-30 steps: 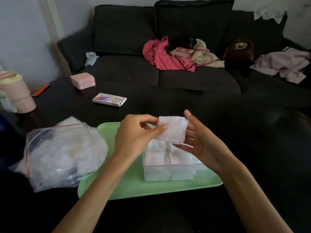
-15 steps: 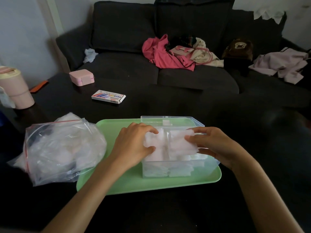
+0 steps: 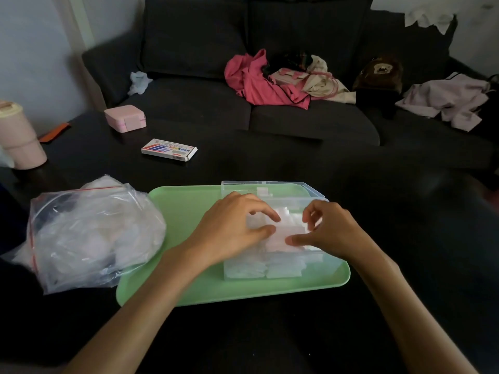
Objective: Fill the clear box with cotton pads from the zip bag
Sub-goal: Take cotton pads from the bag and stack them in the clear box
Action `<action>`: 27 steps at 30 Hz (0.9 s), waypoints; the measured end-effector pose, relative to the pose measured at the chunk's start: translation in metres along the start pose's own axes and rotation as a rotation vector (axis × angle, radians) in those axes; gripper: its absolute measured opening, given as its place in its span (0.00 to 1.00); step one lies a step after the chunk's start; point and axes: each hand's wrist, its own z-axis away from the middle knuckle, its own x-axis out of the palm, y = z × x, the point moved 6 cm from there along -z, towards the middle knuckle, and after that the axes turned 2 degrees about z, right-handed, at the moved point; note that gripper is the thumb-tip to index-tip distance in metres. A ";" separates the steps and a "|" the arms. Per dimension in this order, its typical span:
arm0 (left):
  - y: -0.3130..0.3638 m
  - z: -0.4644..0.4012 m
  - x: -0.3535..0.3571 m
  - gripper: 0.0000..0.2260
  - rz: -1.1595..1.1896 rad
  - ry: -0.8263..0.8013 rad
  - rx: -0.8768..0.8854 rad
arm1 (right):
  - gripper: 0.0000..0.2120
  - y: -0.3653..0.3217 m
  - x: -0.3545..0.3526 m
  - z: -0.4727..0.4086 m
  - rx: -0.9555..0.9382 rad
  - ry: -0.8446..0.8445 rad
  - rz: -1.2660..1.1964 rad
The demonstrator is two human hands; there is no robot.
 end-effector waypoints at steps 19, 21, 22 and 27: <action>-0.002 -0.012 0.016 0.13 -0.191 -0.174 -0.102 | 0.17 -0.019 -0.001 -0.008 -0.098 -0.418 0.158; -0.003 -0.012 0.016 0.13 -0.158 -0.173 -0.107 | 0.14 -0.021 -0.008 -0.008 -0.147 -0.330 0.177; -0.003 -0.013 0.018 0.13 -0.144 -0.175 -0.106 | 0.13 -0.022 -0.006 -0.007 -0.160 -0.311 0.190; -0.002 -0.007 0.016 0.11 -0.115 -0.187 -0.056 | 0.10 -0.027 0.013 -0.006 -0.095 -0.392 0.233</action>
